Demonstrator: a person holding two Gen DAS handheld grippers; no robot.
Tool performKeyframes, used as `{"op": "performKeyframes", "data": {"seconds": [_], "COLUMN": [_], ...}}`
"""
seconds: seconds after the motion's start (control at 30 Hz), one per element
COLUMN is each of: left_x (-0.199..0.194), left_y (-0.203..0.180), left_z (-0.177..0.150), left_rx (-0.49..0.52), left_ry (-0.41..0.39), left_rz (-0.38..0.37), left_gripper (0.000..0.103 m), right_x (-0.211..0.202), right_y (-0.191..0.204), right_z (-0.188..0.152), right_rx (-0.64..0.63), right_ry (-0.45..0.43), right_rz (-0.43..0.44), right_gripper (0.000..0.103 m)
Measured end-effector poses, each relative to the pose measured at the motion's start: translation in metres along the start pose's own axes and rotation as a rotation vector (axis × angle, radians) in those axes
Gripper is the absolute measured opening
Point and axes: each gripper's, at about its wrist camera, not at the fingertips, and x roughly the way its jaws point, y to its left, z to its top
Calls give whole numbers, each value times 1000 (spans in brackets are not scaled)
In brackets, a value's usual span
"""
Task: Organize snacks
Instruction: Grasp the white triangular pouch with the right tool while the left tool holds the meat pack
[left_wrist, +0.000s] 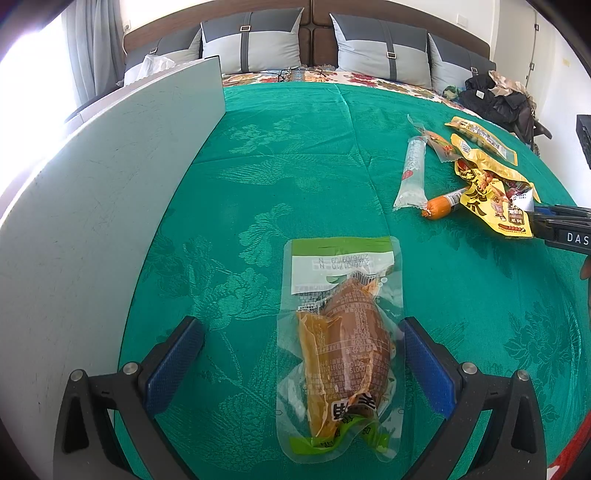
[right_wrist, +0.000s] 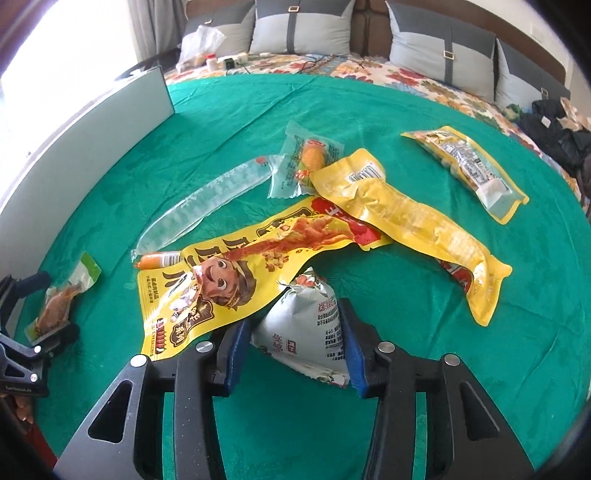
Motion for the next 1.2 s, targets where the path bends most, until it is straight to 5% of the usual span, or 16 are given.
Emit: {"op": "performKeyframes", "data": {"seconds": [0.27, 0.43, 0.7, 1.2], "left_x": [0, 0, 0, 0], "left_y": [-1, 0, -1, 0], "left_z": [2, 1, 0, 0], "left_rx": [-1, -1, -2, -2], "left_ry": [-1, -1, -2, -2], "left_rz": [0, 3, 4, 4], "left_gripper": [103, 103, 103, 103], "right_x": [-61, -64, -59, -56], "right_y": [-14, -11, -3, -3], "right_z": [-74, -108, -115, -115], "right_rx": [-7, 1, -11, -20], "right_ry": [7, -42, -107, -104], "right_rz": [-24, -52, -80, -78], "right_gripper": [47, 50, 81, 87]}}
